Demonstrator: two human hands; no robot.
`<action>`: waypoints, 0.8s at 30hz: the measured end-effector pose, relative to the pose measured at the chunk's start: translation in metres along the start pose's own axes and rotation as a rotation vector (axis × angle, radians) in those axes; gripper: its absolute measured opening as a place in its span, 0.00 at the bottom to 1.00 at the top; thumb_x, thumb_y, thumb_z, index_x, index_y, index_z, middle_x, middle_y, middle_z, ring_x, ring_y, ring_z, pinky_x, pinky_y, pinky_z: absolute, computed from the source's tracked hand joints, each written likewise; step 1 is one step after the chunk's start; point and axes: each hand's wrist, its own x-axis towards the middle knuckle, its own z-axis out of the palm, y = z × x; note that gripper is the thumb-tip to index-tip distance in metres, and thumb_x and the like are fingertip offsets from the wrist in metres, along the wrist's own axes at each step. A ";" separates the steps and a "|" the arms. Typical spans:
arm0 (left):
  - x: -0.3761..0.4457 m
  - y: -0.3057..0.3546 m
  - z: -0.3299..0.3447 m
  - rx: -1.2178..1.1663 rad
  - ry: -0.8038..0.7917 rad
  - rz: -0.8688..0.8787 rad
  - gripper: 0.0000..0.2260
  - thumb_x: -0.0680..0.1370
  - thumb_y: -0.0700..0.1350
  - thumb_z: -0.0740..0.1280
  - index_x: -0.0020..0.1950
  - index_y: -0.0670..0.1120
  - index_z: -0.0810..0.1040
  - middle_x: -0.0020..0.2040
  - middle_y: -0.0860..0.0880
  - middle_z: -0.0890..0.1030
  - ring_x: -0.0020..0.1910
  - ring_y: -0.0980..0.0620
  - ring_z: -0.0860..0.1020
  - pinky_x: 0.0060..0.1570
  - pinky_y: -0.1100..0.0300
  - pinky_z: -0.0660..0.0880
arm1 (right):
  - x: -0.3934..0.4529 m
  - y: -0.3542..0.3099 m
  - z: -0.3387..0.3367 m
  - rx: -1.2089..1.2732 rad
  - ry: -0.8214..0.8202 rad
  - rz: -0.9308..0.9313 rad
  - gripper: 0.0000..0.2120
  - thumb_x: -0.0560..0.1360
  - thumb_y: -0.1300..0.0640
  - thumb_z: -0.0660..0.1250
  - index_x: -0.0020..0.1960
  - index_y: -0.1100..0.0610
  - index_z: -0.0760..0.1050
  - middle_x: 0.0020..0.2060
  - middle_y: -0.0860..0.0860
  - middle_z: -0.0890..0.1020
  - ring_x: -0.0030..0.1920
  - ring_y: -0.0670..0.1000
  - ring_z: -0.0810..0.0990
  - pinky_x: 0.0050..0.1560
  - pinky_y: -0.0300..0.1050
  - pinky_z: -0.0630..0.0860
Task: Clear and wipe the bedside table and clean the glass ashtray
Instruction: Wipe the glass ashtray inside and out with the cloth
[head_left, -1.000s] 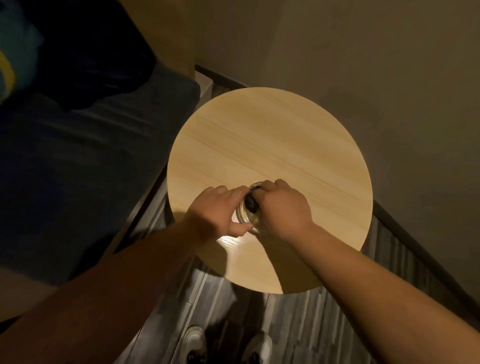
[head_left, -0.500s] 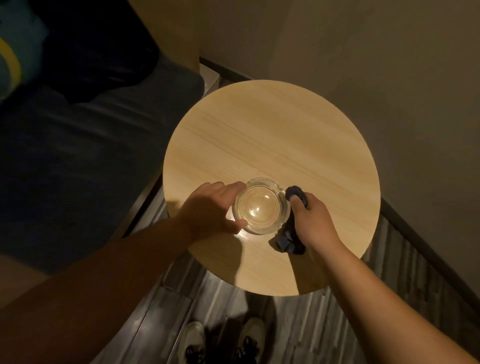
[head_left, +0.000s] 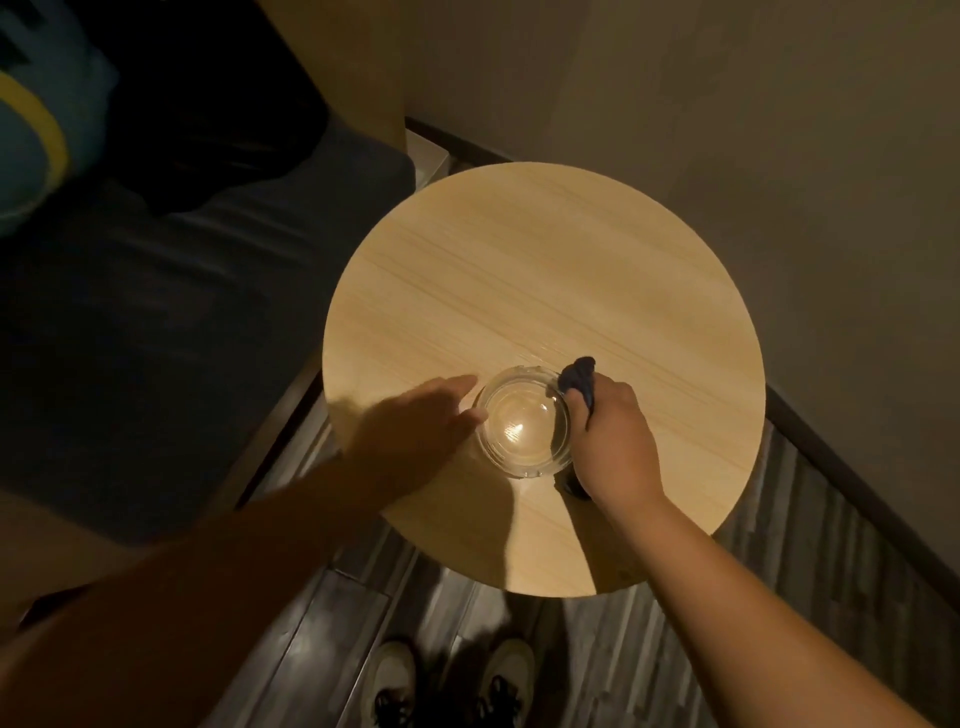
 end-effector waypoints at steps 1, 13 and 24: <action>-0.012 0.017 0.008 -0.023 -0.019 -0.168 0.31 0.78 0.65 0.43 0.65 0.46 0.71 0.48 0.46 0.80 0.41 0.52 0.78 0.43 0.57 0.76 | -0.002 -0.001 0.003 0.005 0.022 0.037 0.15 0.81 0.49 0.54 0.57 0.57 0.72 0.51 0.57 0.74 0.39 0.52 0.74 0.36 0.44 0.67; 0.023 0.027 0.021 0.151 -0.168 -0.265 0.15 0.79 0.45 0.60 0.64 0.40 0.69 0.43 0.43 0.83 0.41 0.45 0.82 0.38 0.55 0.73 | 0.025 0.005 -0.011 0.028 -0.151 -0.097 0.14 0.81 0.47 0.52 0.53 0.54 0.72 0.50 0.54 0.74 0.42 0.50 0.73 0.38 0.45 0.65; 0.039 0.020 0.013 0.120 -0.193 -0.377 0.21 0.80 0.56 0.47 0.67 0.47 0.65 0.42 0.47 0.80 0.37 0.47 0.76 0.37 0.53 0.71 | 0.015 -0.001 -0.006 -0.088 -0.088 -0.063 0.16 0.81 0.48 0.52 0.60 0.56 0.71 0.52 0.56 0.73 0.40 0.55 0.75 0.38 0.48 0.71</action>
